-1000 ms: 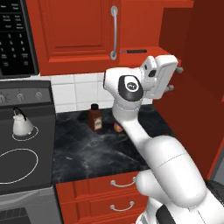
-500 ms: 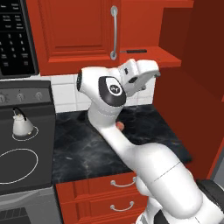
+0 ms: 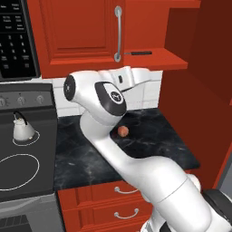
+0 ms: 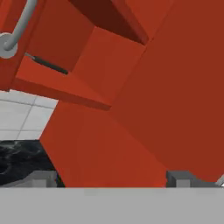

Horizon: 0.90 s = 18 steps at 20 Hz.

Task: Pick the pan from the cabinet and place it on the stove. Then turn on the stove burner for the pan.

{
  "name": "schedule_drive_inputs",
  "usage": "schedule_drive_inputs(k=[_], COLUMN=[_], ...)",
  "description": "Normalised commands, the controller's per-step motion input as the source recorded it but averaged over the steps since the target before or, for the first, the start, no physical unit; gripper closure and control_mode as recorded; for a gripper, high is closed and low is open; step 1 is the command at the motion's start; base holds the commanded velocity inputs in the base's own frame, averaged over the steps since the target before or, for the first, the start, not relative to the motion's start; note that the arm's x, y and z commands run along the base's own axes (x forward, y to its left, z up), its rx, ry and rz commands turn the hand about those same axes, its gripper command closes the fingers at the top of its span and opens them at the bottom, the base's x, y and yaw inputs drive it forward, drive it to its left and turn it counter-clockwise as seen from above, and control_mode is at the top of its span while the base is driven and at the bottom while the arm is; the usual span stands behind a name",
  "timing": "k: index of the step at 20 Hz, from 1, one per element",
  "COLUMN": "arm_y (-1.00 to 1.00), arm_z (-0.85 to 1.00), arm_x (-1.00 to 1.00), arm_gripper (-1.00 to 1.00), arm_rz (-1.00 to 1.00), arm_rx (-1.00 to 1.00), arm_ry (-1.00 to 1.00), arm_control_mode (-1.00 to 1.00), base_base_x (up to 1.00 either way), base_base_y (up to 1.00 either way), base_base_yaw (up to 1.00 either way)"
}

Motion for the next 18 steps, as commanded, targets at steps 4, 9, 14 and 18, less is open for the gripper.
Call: schedule_drive_inputs(k=[4,9,14,18], arm_y=[0.1,0.01,0.0,0.0], arm_z=[0.21,0.25,0.2,0.04], arm_x=[0.27,0.33,0.33,0.24], arm_gripper=[-1.0,-1.0,-1.0,-1.0], arm_rz=[0.25,0.28,0.27,0.16], arm_rx=[0.11,0.09,0.07,0.03], arm_ry=[-0.27,-0.24,-0.21,-0.18], arm_control_mode=[-1.0,-1.0,-1.0,-1.0], base_base_x=[0.0,0.0,0.0,0.0], base_base_y=[0.0,0.0,0.0,0.0], base_base_yaw=[0.0,0.0,0.0,0.0])
